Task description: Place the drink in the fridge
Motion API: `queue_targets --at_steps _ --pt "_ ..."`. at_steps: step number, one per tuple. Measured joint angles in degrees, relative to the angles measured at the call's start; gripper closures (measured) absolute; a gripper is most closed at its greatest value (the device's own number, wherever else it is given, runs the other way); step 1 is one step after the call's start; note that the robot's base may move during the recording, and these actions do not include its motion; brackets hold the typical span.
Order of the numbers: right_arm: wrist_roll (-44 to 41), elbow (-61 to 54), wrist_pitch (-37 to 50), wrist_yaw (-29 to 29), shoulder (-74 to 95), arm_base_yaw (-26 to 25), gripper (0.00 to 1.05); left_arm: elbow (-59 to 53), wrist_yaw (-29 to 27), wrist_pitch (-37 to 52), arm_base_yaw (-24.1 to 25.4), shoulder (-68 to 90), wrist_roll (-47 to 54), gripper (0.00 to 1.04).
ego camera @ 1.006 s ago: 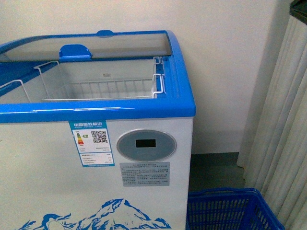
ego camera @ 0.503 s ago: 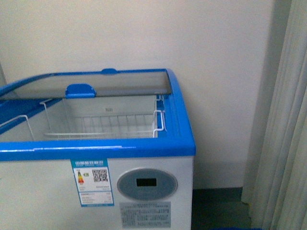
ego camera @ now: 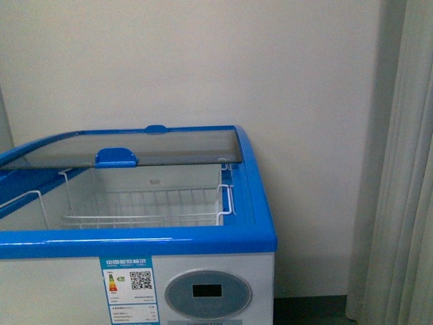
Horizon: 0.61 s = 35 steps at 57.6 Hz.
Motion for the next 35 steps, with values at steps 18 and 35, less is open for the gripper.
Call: queue_targets --at_steps 18,35 --pt "0.83 -7.13 -5.22 -11.61 -7.10 -5.57 0.20 0.00 0.00 0.00 0.00 -0.02 0.00 0.08" --pt "2.25 -7.13 -7.45 -15.30 -7.48 -10.34 0.74 0.00 0.00 0.00 0.00 -0.02 0.00 0.08"
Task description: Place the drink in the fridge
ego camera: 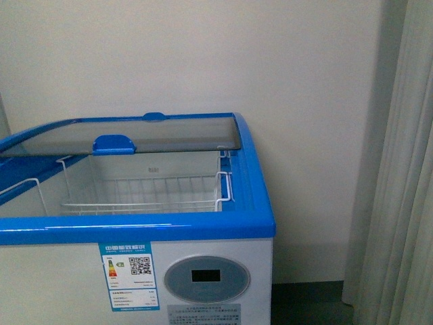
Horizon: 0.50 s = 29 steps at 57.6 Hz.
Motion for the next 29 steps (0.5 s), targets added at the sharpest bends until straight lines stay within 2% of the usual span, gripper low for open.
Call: queue_targets --at_steps 8,29 --pt "0.00 0.00 -0.02 0.00 0.00 0.00 1.02 0.00 0.00 0.00 0.00 0.00 0.02 0.08" --pt "0.17 0.00 -0.02 0.00 0.00 -0.04 1.02 0.00 0.00 0.00 0.00 0.00 0.00 0.08"
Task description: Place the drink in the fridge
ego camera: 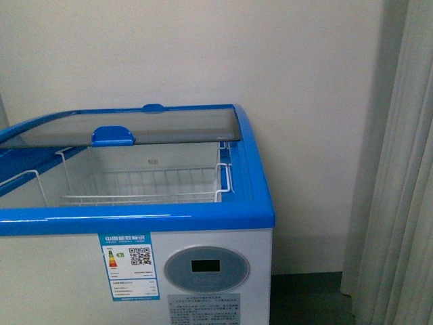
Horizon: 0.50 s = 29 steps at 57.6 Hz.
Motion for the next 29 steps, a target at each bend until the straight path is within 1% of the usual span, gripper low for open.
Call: queue_targets --at_steps 21,29 --pt "-0.02 0.00 0.00 0.00 0.00 0.00 1.02 0.00 0.00 0.00 0.00 0.00 0.00 0.08" --pt "0.00 0.00 0.00 0.00 0.00 0.00 0.72 0.00 0.00 0.00 0.00 0.00 0.02 0.08"
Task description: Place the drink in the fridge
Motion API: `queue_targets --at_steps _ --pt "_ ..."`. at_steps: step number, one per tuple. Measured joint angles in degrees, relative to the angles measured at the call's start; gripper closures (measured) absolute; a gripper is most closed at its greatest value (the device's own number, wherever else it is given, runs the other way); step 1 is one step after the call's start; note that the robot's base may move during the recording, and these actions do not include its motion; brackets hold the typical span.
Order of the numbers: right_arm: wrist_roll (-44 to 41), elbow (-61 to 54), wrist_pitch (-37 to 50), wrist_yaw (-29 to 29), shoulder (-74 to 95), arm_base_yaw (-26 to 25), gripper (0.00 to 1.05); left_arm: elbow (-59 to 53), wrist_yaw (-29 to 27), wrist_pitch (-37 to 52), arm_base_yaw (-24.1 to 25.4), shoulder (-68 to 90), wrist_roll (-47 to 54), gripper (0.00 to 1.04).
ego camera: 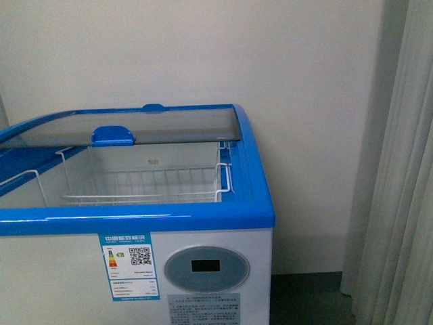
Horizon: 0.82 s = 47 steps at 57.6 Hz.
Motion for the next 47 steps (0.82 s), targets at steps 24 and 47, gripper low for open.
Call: queue_targets --at_steps 24,47 --pt "0.04 0.00 0.00 0.00 0.00 0.00 0.07 0.00 0.00 0.00 0.00 0.00 0.00 0.08" --pt "0.04 0.00 0.00 0.00 0.00 0.00 0.07 0.00 0.00 0.00 0.00 0.00 0.00 0.08"
